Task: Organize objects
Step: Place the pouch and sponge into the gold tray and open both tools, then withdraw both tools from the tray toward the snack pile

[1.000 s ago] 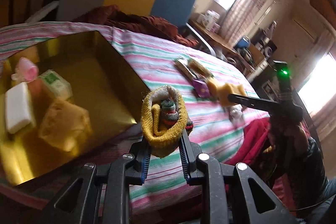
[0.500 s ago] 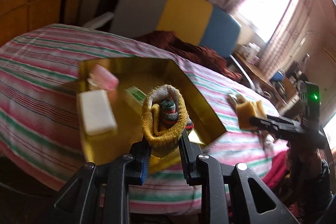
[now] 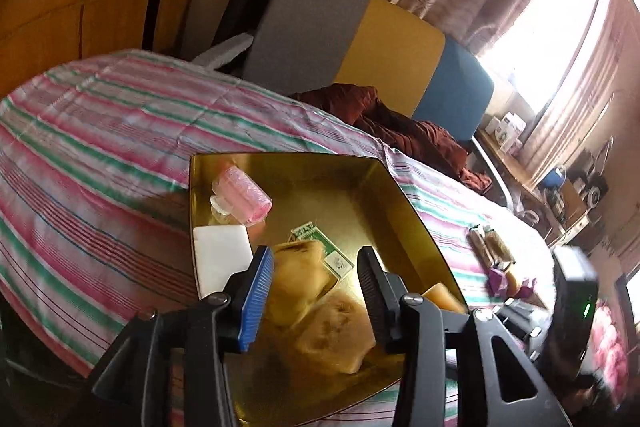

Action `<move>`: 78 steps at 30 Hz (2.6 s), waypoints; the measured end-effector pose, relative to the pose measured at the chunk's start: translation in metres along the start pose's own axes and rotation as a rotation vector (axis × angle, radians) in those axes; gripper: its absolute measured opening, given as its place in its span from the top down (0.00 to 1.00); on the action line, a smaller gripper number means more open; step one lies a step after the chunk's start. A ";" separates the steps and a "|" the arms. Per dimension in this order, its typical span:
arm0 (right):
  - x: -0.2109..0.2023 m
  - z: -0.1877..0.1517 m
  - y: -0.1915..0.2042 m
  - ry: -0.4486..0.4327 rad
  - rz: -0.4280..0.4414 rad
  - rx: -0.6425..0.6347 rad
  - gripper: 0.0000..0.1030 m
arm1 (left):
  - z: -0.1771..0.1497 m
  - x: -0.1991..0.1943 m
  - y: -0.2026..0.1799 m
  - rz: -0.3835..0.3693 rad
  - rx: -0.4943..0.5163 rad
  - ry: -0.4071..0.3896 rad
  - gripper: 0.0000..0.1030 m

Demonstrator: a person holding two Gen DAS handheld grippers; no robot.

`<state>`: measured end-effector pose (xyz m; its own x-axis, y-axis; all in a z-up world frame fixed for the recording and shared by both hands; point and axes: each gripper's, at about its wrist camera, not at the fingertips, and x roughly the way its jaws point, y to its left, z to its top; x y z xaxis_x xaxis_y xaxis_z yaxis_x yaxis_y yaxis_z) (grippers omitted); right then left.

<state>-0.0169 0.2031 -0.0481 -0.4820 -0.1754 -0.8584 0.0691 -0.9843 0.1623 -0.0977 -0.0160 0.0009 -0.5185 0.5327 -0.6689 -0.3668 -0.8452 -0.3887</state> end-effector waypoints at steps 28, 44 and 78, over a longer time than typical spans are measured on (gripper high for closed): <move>-0.032 -0.017 0.003 -0.188 -0.120 0.061 0.00 | -0.056 -0.013 -0.008 0.209 0.002 0.018 0.57; -0.053 -0.023 -0.001 -0.317 -0.263 0.030 0.00 | -0.065 -0.012 -0.049 0.362 0.175 -0.022 0.56; -0.153 -0.092 -0.287 -0.346 -0.657 0.571 0.00 | -0.062 0.038 -0.186 0.011 0.430 0.134 0.37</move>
<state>0.1178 0.5103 -0.0079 -0.5113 0.5184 -0.6854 -0.7048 -0.7093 -0.0107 -0.0009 0.1588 0.0089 -0.4298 0.4898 -0.7586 -0.6646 -0.7403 -0.1014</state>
